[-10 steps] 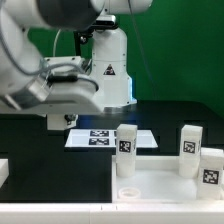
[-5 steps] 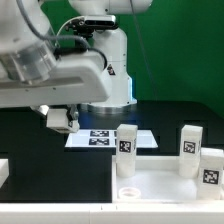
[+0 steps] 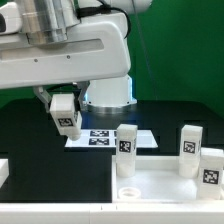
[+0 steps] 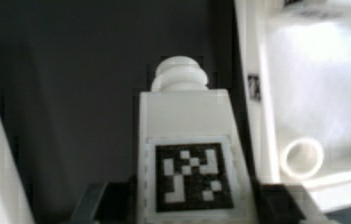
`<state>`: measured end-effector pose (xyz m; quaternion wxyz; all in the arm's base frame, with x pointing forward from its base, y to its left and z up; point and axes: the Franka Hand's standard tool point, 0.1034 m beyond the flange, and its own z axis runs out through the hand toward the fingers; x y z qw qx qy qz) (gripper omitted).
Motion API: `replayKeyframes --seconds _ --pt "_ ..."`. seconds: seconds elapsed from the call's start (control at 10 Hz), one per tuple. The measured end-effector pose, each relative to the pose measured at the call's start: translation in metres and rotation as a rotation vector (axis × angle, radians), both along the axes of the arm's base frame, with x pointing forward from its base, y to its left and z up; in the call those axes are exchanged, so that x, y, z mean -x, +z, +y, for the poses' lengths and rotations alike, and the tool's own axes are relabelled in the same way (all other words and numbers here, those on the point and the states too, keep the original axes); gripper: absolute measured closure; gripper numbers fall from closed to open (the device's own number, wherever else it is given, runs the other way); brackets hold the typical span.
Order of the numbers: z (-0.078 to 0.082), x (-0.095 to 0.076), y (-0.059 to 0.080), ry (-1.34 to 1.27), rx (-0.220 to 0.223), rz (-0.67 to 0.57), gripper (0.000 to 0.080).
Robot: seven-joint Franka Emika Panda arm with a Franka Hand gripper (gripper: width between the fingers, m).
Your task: Assemble square table
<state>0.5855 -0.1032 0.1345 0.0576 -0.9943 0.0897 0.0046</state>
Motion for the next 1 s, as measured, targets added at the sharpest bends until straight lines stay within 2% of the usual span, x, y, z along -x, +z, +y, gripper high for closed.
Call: replayKeyframes --seconds 0.1,0.3,0.4,0.5,0.7,1.0 --pt "0.009 -0.005 -0.003 0.004 0.042 -0.102 0.0515" --pt "0.049 -0.020 0.003 0.049 0.096 -0.297 0.0515" --pt "0.059 -0.028 0.009 0.058 0.134 -0.416 0.0515" --pt "0.059 -0.027 0.010 0.058 0.167 -0.494 0.0515" --pt "0.053 -0.024 0.005 0.056 0.193 -0.526 0.0515" --pt "0.054 -0.023 0.003 0.057 0.187 -0.514 0.0515"
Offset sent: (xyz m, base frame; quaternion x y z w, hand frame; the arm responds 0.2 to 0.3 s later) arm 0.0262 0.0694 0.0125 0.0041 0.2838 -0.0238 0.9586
